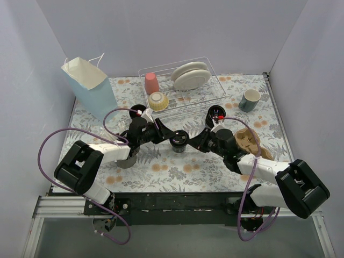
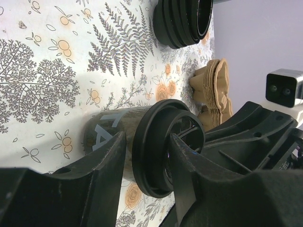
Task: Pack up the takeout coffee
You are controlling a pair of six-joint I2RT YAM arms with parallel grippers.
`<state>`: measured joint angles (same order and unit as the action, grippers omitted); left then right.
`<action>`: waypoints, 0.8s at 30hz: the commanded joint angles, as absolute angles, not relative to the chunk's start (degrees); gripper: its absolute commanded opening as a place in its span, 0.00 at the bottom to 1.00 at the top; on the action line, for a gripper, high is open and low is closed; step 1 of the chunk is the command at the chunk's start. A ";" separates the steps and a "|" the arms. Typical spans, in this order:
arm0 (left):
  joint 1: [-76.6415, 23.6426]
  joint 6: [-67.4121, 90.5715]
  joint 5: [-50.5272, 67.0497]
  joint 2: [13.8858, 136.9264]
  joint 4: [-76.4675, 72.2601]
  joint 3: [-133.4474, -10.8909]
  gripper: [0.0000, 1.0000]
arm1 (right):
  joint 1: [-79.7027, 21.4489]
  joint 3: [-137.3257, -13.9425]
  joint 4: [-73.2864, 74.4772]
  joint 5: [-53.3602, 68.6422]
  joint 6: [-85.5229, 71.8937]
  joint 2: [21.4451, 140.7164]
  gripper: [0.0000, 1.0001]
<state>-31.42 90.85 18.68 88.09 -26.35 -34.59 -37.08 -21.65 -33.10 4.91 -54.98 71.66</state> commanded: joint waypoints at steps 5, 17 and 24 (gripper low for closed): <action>-32.61 86.13 14.24 92.82 -6.59 -30.06 0.38 | -35.86 -32.34 -13.81 1.49 -42.90 70.31 0.32; -32.70 86.22 14.15 93.95 -6.68 -30.67 0.37 | -35.25 -37.62 -11.08 1.23 -41.49 71.81 0.32; -32.87 86.40 14.06 94.22 -7.21 -30.50 0.36 | -35.16 -38.59 -11.08 3.60 -42.27 73.21 0.32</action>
